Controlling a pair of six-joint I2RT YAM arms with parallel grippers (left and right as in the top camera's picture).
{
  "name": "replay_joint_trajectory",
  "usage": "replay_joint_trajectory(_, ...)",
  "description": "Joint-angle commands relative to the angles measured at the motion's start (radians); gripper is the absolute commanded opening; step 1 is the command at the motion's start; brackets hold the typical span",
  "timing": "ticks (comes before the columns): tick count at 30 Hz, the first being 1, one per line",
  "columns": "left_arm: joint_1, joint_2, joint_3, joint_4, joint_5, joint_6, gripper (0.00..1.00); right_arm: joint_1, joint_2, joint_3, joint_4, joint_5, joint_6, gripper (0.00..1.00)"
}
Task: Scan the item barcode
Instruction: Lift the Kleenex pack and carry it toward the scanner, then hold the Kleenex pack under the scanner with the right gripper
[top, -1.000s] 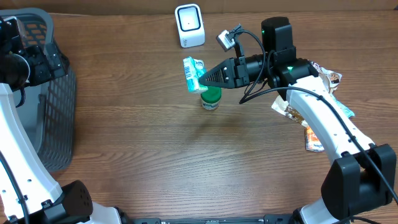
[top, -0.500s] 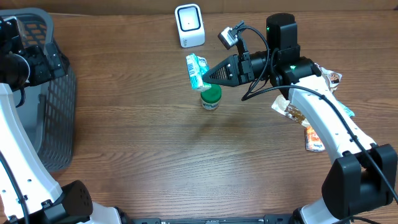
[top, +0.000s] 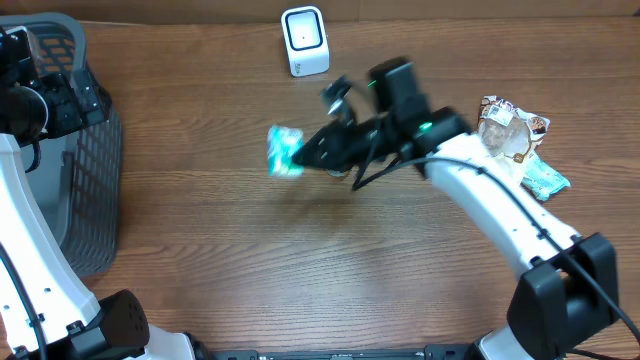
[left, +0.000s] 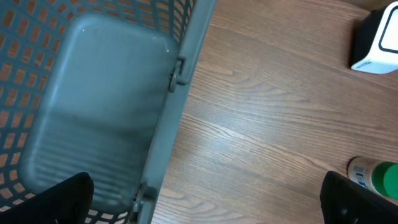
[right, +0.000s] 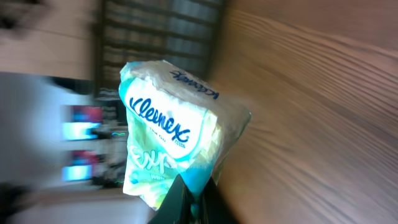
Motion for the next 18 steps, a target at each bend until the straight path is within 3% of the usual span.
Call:
replay_joint_trajectory(1, -0.002, 0.005, 0.003, 0.001, 0.003, 0.019, 1.00, 0.060, -0.002, 0.064, -0.076, 0.365, -0.073, 0.04)
replay_joint_trajectory(6, -0.002, 0.005, 0.003, 0.001, 0.003, 0.019, 0.99, 0.117, -0.002, 0.309, -0.325, 0.782, -0.137, 0.04)
replay_joint_trajectory(9, -0.002, 0.005, 0.003, 0.001, 0.003, 0.019, 1.00, 0.158, 0.000, 0.458, -0.385, 1.099, -0.169, 0.04)
replay_joint_trajectory(13, -0.002, 0.005, 0.003, 0.001, 0.003, 0.019, 1.00, 0.211, 0.000, 0.520, -0.239, 1.411, -0.308, 0.04)
replay_joint_trajectory(18, -0.002, 0.005, 0.003, 0.001, 0.003, 0.019, 1.00, 0.206, 0.073, 0.520, 0.056, 1.626, -0.591, 0.04)
